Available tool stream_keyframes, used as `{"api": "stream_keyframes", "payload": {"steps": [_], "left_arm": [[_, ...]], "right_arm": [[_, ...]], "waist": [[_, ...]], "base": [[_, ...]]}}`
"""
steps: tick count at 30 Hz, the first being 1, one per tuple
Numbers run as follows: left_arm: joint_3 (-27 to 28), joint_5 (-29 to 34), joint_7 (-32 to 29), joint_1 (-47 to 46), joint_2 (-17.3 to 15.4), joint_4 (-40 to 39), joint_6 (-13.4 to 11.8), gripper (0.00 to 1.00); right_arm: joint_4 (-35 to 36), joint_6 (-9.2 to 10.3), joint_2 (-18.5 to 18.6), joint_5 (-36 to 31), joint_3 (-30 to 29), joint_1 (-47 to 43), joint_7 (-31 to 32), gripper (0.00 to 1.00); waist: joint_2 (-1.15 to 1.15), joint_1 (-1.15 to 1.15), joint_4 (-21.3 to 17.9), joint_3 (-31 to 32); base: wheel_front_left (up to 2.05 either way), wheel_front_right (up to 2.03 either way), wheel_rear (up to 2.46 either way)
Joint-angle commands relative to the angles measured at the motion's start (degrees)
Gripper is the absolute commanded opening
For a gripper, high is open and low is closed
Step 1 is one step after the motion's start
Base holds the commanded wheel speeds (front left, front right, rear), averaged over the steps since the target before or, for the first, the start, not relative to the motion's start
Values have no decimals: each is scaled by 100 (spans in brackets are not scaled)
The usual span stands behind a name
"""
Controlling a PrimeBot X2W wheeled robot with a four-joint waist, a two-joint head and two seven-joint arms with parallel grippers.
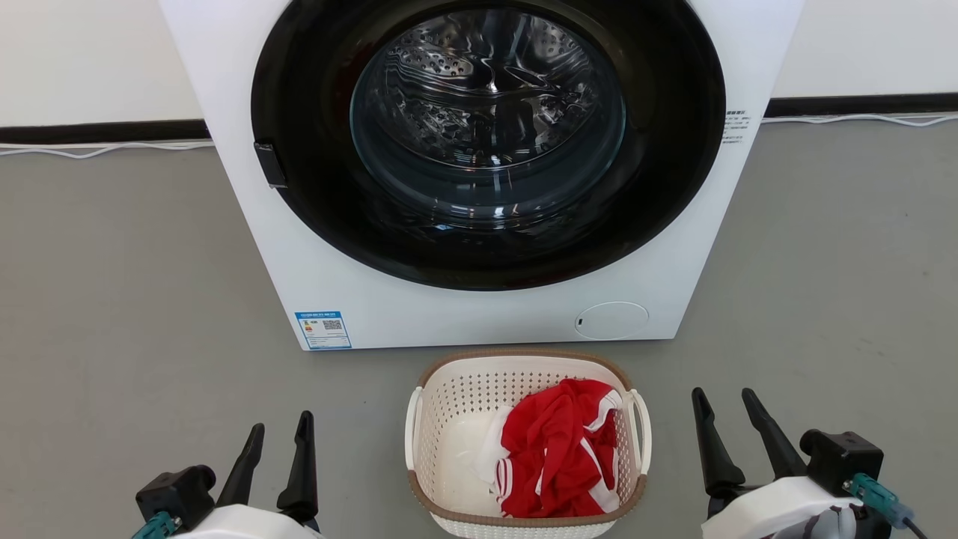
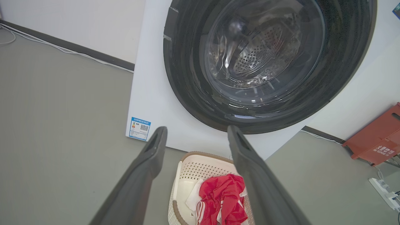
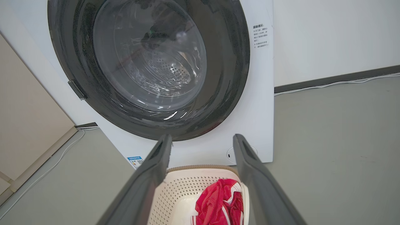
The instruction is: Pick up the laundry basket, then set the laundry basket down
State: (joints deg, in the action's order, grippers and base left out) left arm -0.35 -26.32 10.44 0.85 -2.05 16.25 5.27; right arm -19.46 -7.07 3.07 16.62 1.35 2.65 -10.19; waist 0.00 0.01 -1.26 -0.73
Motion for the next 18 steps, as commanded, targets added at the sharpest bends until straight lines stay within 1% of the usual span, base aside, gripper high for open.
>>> {"api": "stream_keyframes", "payload": {"steps": [1, 13, 18], "left_arm": [[108, 259, 96, -120, -63, -173, -47, 100], [122, 1059, 297, -114, -74, -196, -77, 100], [124, 1303, 365, -106, -78, -204, -91, 100]], "right_arm": [[111, -34, 49, -266, 86, 241, -121, 100], [59, -39, 5, -1058, 8, 227, -323, 100], [43, -40, -4, -1307, -15, 229, -390, 100]], "waist": [[0, 0, -4, -3], [0, 0, -30, -28], [0, 0, -40, -31]], "base": [[0, 0, 0], [0, 0, 0], [0, 0, 0]]}}
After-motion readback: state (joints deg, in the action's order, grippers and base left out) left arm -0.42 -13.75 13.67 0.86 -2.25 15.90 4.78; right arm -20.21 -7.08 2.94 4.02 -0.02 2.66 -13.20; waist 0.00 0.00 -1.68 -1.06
